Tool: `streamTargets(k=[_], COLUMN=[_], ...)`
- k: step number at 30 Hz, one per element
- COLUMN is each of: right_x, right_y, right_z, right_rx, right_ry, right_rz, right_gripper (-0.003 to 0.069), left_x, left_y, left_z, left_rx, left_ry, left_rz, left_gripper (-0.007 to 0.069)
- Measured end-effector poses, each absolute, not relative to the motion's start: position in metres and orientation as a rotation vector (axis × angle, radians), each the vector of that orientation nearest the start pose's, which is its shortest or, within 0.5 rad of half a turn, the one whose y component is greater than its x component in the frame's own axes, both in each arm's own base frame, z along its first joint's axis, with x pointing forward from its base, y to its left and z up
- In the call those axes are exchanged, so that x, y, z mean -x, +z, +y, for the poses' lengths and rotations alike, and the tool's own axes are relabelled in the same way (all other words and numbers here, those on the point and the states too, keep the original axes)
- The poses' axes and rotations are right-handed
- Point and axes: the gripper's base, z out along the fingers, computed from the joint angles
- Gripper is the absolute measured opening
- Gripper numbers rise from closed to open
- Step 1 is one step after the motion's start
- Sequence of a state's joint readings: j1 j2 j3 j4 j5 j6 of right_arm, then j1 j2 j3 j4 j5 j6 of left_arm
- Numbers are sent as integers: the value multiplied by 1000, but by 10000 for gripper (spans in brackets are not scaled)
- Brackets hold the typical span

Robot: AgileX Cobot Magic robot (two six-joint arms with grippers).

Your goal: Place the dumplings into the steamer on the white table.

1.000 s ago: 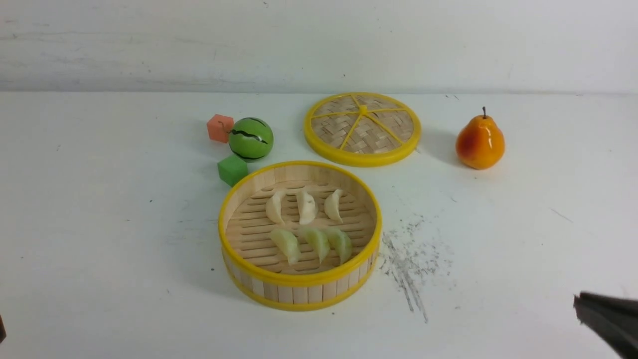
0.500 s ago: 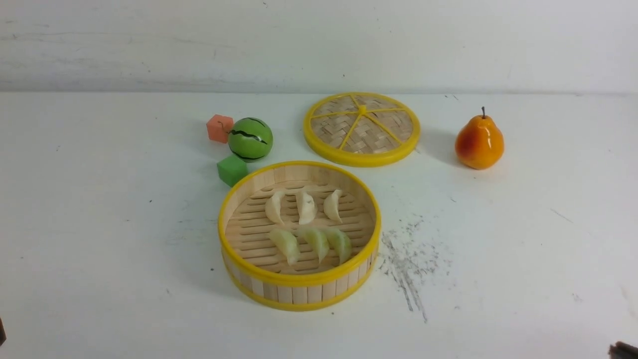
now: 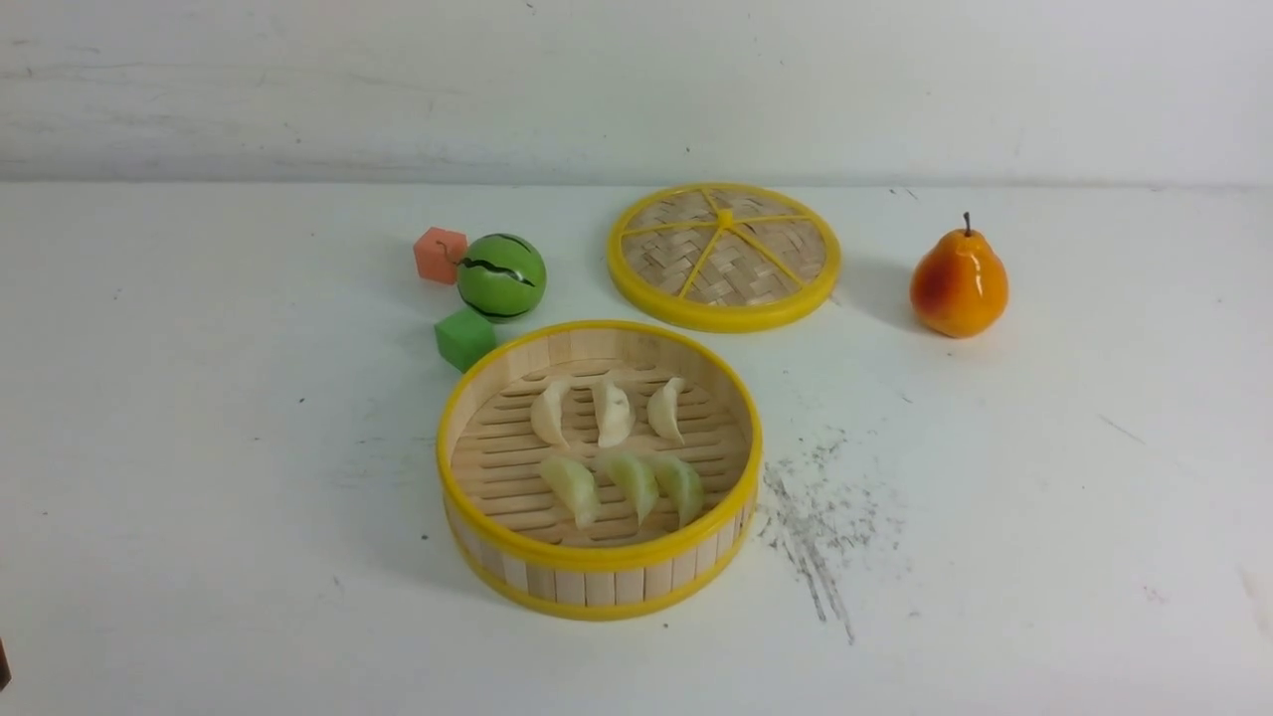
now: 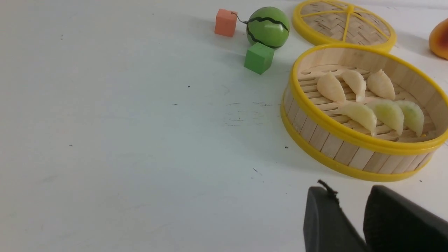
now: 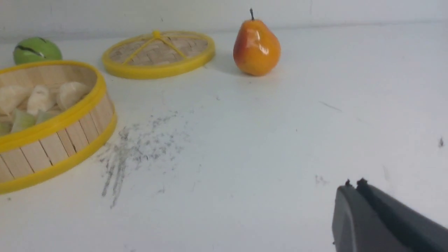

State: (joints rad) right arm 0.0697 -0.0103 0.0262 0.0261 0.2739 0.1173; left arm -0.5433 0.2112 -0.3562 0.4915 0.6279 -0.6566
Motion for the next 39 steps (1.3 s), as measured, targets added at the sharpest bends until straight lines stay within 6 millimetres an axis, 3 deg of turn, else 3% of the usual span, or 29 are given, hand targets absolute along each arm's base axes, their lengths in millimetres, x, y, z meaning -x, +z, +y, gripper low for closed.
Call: streamTargets(k=[6,30,34,39], right_x=[-52,-52,-52,-52], right_y=[173,173,173,173], right_z=[5,5,5,5], right_rx=[-63,-68,-68,-68], right_ry=[159,166,166,166], right_rz=[1868,1876,1876,1875], right_gripper=[-2,9,13,13], left_x=[-59,-57,-49,-36], left_y=[270,271,270,264], left_z=[-6,-5,-1,3], left_rx=[-91,-87,-58,98], left_ry=[-270,-278,-328,-392], left_rz=[1901,1890,1858,1773], left_gripper=[175,201,205,208])
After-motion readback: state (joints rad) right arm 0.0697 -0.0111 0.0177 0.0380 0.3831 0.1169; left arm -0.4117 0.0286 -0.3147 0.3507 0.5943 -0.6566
